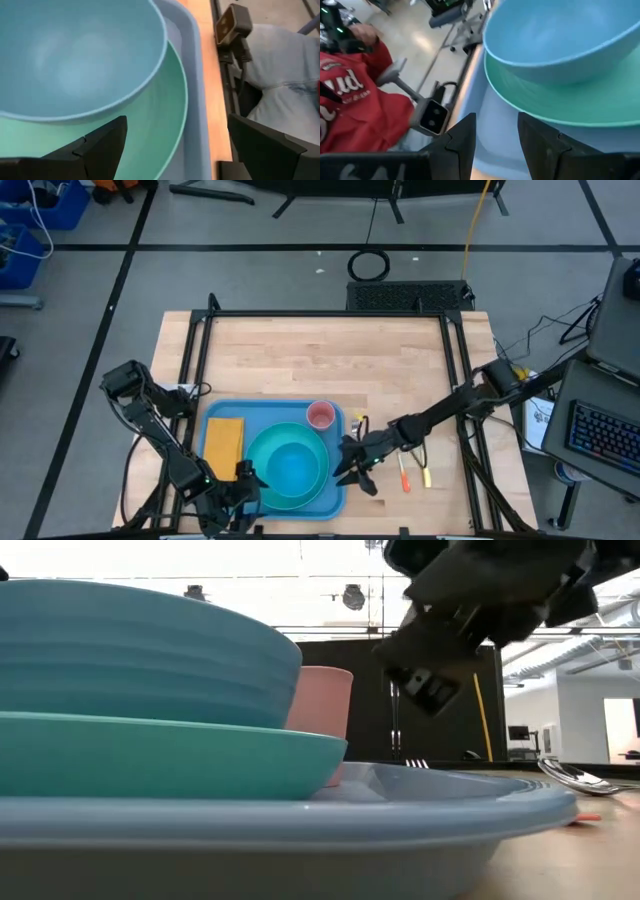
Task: Set up tray
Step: Adjust the blue bowl on top of the green plate on the blue tray
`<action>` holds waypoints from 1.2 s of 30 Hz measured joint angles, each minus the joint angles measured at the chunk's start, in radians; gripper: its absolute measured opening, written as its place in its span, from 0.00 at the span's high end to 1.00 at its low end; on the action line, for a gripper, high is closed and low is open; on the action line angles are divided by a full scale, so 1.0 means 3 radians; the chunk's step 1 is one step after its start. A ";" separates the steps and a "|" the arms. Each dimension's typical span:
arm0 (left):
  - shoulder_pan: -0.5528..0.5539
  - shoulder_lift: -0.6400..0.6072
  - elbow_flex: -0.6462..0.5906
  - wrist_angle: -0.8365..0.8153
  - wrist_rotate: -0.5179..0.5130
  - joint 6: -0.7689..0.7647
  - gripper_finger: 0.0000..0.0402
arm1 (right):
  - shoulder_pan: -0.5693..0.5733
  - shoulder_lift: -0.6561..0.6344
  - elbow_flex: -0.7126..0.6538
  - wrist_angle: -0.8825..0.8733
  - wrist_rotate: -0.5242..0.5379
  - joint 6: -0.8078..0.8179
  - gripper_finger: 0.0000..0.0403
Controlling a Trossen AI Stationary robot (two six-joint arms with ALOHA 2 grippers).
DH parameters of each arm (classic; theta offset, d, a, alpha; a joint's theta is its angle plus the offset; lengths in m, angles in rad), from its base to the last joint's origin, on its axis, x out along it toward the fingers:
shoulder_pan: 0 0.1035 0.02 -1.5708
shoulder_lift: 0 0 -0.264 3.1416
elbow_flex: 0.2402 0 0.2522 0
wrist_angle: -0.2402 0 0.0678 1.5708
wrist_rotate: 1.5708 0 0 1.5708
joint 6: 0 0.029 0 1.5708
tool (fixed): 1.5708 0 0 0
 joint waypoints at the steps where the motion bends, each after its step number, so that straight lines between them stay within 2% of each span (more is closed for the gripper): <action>1: 0.0000 0.0000 0.0000 -0.0005 -0.0004 -0.0012 0.12 | 0.0000 0.0072 0.0061 -0.0004 -0.0013 -0.0001 0.67; 10: -0.0007 0.0000 0.0000 -0.0052 0.0080 -0.0142 0.13 | -0.0003 0.0309 0.0388 -0.0127 -0.0029 -0.0104 0.67; 20: -0.0032 0.0000 0.0000 -0.0055 0.0077 -0.0149 0.13 | -0.0067 0.0308 0.0393 -0.0165 0.0188 -0.0184 0.67; 36: -0.0024 0.0000 0.0000 -0.0059 0.0033 -0.0119 0.13 | -0.0067 0.0307 0.0393 -0.0013 0.0203 -0.0161 0.67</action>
